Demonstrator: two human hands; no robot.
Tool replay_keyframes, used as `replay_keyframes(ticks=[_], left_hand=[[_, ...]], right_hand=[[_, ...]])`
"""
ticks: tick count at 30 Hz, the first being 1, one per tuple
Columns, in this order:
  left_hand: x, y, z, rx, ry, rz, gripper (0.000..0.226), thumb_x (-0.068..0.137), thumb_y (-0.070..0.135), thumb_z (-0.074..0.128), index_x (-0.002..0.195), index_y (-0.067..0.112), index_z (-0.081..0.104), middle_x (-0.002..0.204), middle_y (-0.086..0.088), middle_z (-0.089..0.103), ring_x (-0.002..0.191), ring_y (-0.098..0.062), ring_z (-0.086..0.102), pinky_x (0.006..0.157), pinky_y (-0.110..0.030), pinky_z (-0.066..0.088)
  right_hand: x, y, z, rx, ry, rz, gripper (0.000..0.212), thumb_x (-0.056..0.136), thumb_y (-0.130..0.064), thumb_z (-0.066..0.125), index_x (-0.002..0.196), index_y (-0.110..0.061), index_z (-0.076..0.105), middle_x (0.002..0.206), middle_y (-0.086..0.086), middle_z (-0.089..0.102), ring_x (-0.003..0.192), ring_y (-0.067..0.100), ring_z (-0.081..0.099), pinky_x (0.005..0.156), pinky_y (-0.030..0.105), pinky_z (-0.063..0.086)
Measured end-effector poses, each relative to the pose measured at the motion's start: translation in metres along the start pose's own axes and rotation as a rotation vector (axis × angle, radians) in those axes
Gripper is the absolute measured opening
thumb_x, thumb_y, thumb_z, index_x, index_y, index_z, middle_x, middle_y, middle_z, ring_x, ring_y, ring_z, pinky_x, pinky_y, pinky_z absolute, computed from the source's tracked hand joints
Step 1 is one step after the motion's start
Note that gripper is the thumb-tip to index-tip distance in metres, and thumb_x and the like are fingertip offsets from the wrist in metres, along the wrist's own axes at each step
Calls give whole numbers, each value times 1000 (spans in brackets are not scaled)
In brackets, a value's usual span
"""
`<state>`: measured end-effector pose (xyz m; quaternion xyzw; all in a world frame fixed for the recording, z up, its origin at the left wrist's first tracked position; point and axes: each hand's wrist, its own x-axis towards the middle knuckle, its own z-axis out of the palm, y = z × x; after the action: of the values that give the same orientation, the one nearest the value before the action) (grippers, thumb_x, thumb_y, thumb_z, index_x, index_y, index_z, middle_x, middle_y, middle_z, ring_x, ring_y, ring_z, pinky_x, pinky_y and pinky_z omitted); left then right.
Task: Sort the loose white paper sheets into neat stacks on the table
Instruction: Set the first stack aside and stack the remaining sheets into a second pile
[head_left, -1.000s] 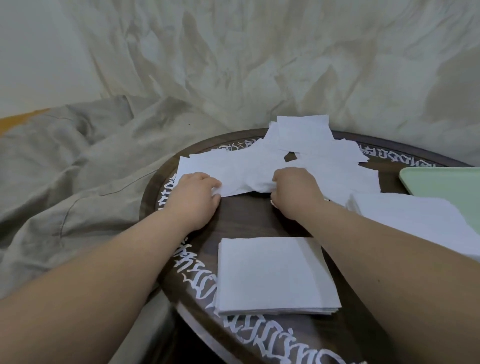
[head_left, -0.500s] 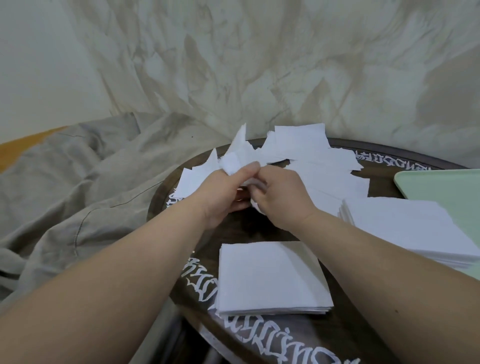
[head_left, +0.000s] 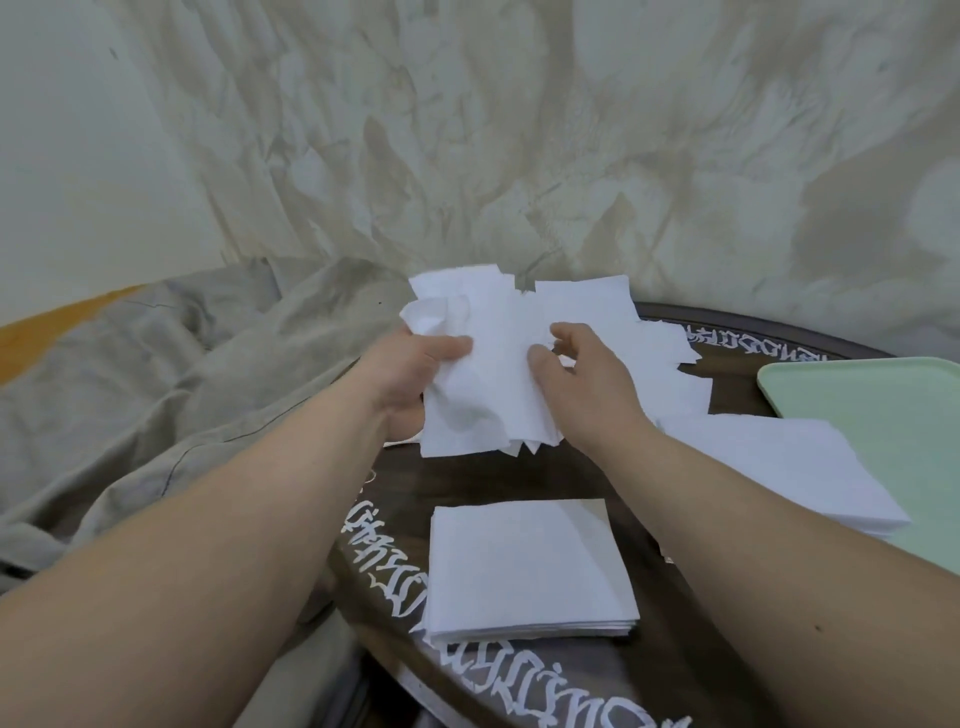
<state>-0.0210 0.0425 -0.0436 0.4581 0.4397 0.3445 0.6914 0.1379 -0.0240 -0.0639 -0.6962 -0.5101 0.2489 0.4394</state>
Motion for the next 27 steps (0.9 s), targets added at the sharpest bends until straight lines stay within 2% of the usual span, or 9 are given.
replay_keyframes(ticks=[3, 7, 12, 14, 17, 20, 22, 24, 27], left_hand=[[-3, 7, 7, 15, 33, 34, 33, 89, 1, 58, 122, 7, 59, 113, -12, 69, 96, -30, 68, 81, -43, 55], [-13, 10, 6, 37, 50, 50, 32, 88, 1, 59, 119, 7, 61, 112, -14, 70, 95, -30, 69, 82, -43, 55], [-40, 16, 1, -24, -56, 39, 34, 89, 2, 53, 122, 6, 60, 116, -14, 67, 103, -31, 67, 84, -42, 55], [-49, 17, 2, -57, -86, 51, 31, 89, 1, 50, 116, 8, 62, 108, -12, 69, 93, -27, 69, 77, -38, 58], [-64, 20, 5, -95, -86, 52, 28, 89, 1, 45, 108, 11, 64, 95, -10, 70, 80, -24, 70, 67, -36, 59], [-75, 20, 6, -55, 3, 47, 27, 88, 3, 48, 109, 12, 63, 95, -12, 69, 78, -26, 69, 68, -37, 58], [-81, 15, 7, -21, 58, 46, 30, 88, 4, 53, 116, 9, 61, 101, -14, 68, 82, -29, 68, 73, -40, 56], [-89, 8, 10, -14, 48, 36, 30, 88, 6, 58, 118, 8, 61, 106, -16, 69, 88, -30, 68, 78, -43, 55], [-103, -5, 18, -38, 24, 28, 23, 86, 9, 63, 108, 8, 65, 106, -16, 70, 90, -31, 69, 80, -44, 55]], right_hand=[[1, -6, -6, 237, -36, 130, 59, 92, -49, 50, 142, -23, 35, 136, -2, 48, 115, 16, 51, 98, 33, 42], [-1, -11, -15, 339, -90, 168, 67, 87, -45, 60, 144, -21, 33, 132, 1, 52, 104, 18, 61, 95, 39, 49], [-13, -15, -23, 338, -206, 250, 74, 84, -60, 55, 144, -22, 34, 142, -4, 42, 125, 21, 46, 106, 45, 37], [-18, -18, -25, 390, -223, 268, 65, 85, -60, 53, 136, -21, 44, 131, -7, 53, 114, 17, 54, 93, 37, 44], [-30, -27, -32, 610, -220, 297, 33, 92, -48, 51, 105, -21, 63, 93, -6, 70, 81, 14, 64, 74, 30, 49], [-39, -33, -40, 787, -228, 301, 30, 88, -40, 61, 105, -16, 65, 97, -1, 73, 91, 19, 69, 85, 36, 53], [-47, -37, -46, 786, -237, 279, 29, 84, -33, 68, 103, -11, 65, 94, 3, 73, 81, 18, 70, 69, 30, 56], [-58, -42, -51, 716, -243, 243, 18, 82, -21, 71, 93, -9, 64, 77, 5, 70, 56, 14, 65, 42, 20, 44], [-73, -38, -56, 653, -212, 206, 12, 79, -8, 72, 89, -8, 65, 74, 7, 70, 54, 16, 65, 36, 18, 39]])
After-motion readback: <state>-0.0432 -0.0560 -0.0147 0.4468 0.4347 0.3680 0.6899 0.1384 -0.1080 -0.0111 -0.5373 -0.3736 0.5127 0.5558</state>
